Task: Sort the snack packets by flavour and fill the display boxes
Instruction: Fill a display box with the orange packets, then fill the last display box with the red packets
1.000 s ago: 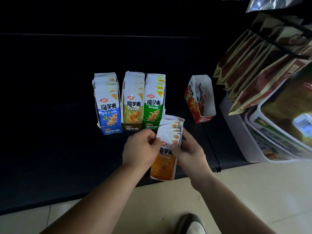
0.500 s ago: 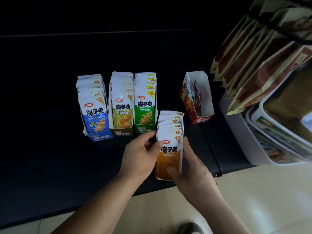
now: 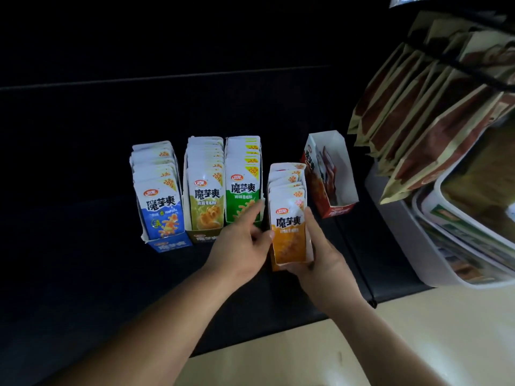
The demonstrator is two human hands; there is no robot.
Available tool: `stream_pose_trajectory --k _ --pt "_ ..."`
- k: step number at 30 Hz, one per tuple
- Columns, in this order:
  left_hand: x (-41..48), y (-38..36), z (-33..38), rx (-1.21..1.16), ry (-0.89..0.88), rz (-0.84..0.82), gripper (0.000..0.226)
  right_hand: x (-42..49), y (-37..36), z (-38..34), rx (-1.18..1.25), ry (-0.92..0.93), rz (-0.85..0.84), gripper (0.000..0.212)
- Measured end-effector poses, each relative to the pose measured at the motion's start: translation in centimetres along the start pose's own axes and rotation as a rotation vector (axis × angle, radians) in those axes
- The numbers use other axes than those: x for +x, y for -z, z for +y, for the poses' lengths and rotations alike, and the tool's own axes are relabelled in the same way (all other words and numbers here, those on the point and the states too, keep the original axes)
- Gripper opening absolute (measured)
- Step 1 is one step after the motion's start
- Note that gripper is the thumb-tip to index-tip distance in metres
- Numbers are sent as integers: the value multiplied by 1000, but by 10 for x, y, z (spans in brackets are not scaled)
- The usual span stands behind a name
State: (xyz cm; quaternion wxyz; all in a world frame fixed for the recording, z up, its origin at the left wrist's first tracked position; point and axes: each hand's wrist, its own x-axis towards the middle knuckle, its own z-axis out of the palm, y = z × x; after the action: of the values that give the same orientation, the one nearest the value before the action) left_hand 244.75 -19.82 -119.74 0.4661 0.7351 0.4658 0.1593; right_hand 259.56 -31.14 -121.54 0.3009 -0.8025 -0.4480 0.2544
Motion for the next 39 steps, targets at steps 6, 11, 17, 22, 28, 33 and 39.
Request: stream_pose_trajectory --k 6,11,17,22,28,33,39 --pt "15 18 -6 -69 53 3 57 67 -14 -14 235 -16 -78 114" --pt "14 10 -13 -116 48 -114 76 88 -4 -20 204 -35 -132 111" --pt "11 -8 1 -72 -50 4 70 85 4 -24 208 -2 -84 105" --pt "16 -12 14 -137 -131 100 38 54 10 -6 294 -9 323 68" --pt "12 -21 23 -173 -157 48 34 59 28 20 141 -23 174 59" --pt "9 -20 18 -148 -140 40 35 55 35 26 0 -38 100 60" --pt "-5 -15 12 -109 -130 -33 30 -27 20 7 203 -99 66 41"
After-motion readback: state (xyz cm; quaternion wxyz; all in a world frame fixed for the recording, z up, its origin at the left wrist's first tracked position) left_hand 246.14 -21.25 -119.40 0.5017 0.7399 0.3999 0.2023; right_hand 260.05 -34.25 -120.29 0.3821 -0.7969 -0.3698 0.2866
